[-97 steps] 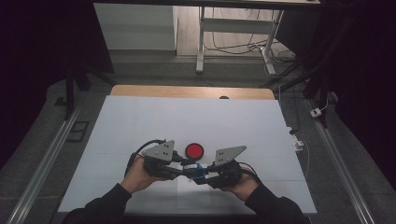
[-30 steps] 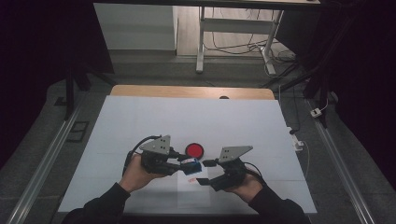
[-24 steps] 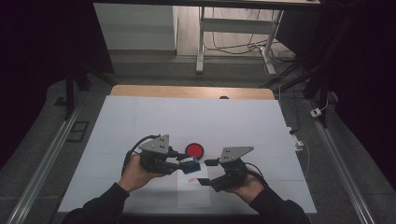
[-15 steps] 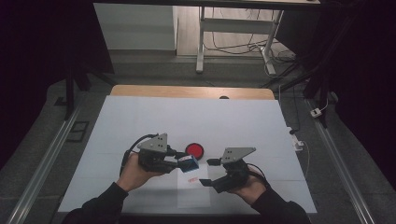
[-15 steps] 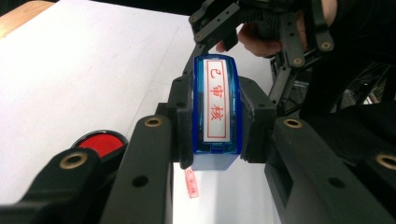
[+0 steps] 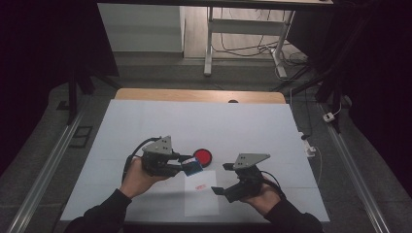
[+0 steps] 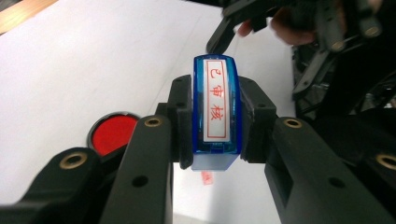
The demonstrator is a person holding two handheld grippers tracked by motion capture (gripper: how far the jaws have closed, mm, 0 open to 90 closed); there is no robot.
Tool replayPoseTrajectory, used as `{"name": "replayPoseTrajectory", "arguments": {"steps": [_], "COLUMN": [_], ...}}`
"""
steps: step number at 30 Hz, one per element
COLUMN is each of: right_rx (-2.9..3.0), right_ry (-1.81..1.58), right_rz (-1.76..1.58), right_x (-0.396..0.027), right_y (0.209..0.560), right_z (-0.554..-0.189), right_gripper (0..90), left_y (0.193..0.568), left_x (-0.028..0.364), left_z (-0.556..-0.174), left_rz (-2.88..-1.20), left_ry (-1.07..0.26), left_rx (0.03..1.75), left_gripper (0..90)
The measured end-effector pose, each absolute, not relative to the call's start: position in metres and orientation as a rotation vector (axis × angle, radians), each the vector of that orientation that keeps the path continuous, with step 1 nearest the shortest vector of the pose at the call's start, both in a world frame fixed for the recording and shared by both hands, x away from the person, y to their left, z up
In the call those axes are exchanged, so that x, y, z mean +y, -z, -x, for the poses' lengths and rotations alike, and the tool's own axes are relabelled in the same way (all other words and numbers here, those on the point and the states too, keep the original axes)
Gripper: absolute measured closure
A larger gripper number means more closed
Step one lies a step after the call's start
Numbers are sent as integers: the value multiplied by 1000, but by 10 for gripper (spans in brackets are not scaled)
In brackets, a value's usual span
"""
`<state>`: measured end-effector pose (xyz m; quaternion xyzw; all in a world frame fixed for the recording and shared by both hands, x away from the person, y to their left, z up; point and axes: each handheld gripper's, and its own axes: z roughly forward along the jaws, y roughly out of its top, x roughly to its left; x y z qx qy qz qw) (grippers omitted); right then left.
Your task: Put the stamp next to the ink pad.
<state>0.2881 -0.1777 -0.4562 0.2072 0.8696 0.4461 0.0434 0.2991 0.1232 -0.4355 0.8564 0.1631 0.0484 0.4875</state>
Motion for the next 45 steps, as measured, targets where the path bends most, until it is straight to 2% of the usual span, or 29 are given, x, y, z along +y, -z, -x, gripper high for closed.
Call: {"name": "replayPoseTrajectory", "arguments": {"steps": [5,13,45], "right_rx": [2635,2595,2471], "right_ry": [-1333,-1290,-1187], "right_rz": [-655,-691,-820], "right_x": [-184,-193,-225], "right_y": [456,457,457], "right_z": [-287,-279,-263], "right_gripper": [70,0,0], "left_y": [436,439,451], "left_x": [127,134,160], "left_z": [-301,-304,-316], "left_rz": [-2095,-2103,-2130], "left_ry": [-136,-163,-222], "left_rx": [442,483,642], "left_gripper": [695,696,695]}}
